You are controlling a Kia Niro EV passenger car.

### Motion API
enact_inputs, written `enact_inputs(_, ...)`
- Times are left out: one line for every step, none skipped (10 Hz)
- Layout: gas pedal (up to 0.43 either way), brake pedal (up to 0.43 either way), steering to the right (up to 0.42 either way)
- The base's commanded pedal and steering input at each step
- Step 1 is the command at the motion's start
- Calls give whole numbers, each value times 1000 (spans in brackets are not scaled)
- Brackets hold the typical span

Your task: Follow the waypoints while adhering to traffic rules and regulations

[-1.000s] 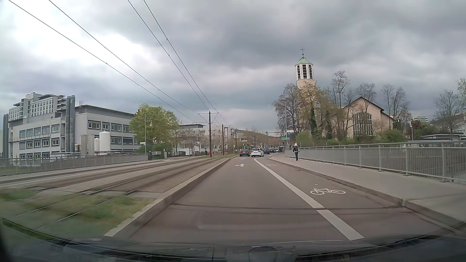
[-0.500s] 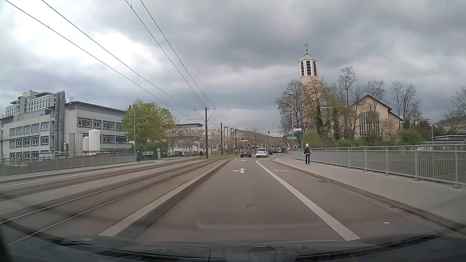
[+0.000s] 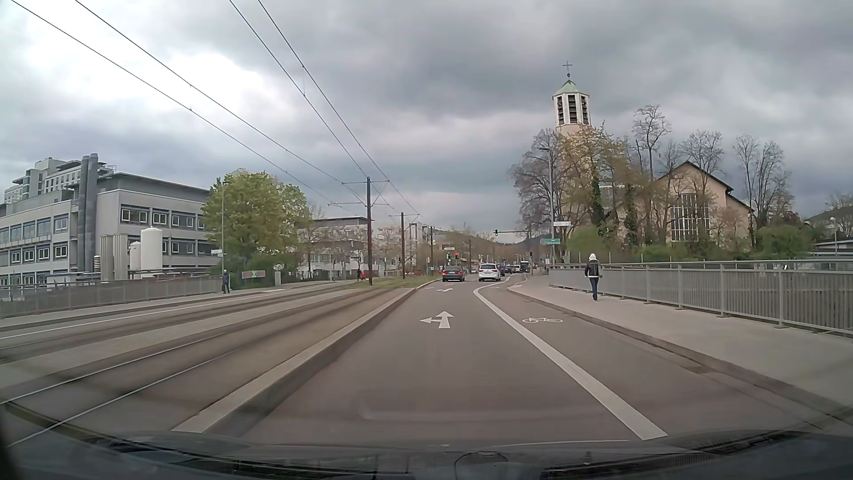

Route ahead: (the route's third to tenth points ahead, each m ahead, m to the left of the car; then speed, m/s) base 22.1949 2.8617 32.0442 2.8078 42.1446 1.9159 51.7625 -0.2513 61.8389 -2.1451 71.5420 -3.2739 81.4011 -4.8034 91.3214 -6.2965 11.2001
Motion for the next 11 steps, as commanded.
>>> enact_inputs(110, 0, -1)
enact_inputs(110, 0, -1)
enact_inputs(110, 0, -1)
enact_inputs(110, 0, -1)
enact_inputs(110, 0, 0)
enact_inputs(110, 0, 1)
enact_inputs(110, 0, 1)
enact_inputs(110, 0, 1)
enact_inputs(110, 0, 2)
enact_inputs(110, 0, 2)
enact_inputs(98, 0, 2)
